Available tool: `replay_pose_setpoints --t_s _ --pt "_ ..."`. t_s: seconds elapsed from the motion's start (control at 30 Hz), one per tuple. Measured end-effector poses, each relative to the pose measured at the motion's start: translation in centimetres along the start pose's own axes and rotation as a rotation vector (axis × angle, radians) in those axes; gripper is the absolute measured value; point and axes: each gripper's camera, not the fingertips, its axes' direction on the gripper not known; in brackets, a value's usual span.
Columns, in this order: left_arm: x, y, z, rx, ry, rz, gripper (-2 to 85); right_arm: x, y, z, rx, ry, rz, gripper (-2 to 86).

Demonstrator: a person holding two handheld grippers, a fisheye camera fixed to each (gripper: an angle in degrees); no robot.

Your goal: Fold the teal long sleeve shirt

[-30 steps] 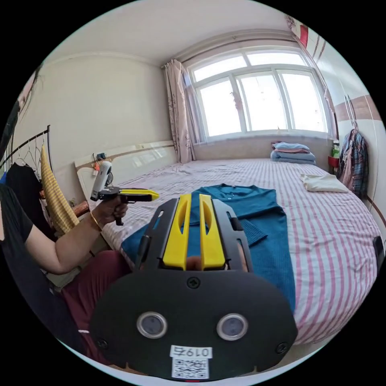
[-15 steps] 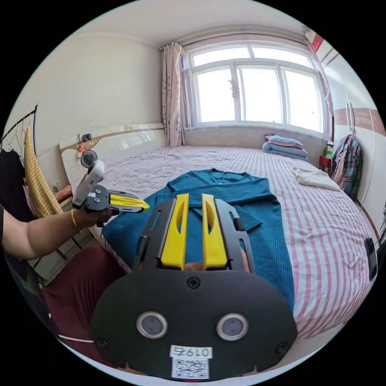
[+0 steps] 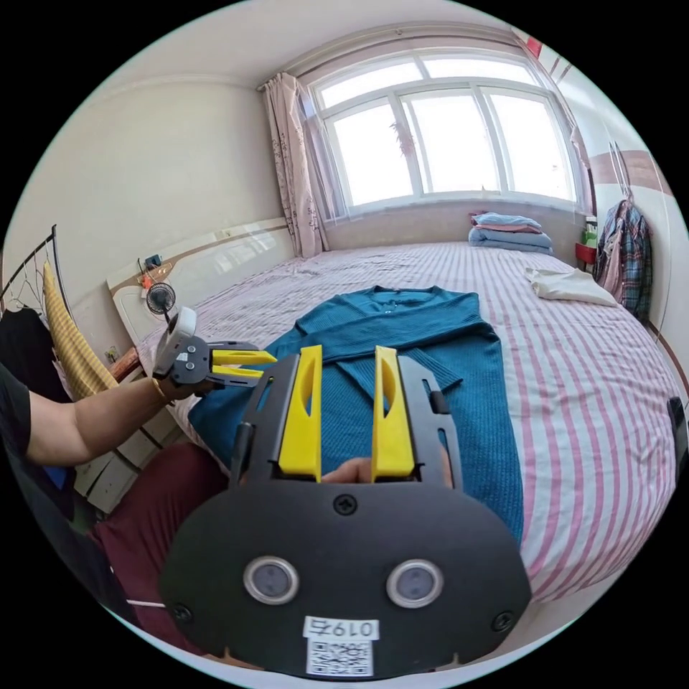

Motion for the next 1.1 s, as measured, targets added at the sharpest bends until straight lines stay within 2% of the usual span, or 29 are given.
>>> replay_pose_setpoints --t_s 0.27,0.43,0.63,1.1 --pt "0.5 -0.9 0.1 -0.005 0.024 -0.044 1.5 -2.7 -2.7 1.5 -0.059 0.003 -0.004 9.2" --pt "0.3 -1.4 -0.2 0.003 0.042 -0.073 1.4 -5.7 -4.4 5.0 -0.245 0.273 -0.099 8.3" --pt "0.2 -1.3 -0.1 0.017 0.054 -0.093 1.5 -8.9 -5.0 8.8 -0.394 0.414 -0.245 8.3" --pt "1.0 -0.8 -0.9 0.042 0.101 -0.069 1.2 -8.2 -7.9 11.9 -0.469 0.394 -0.088 6.3"
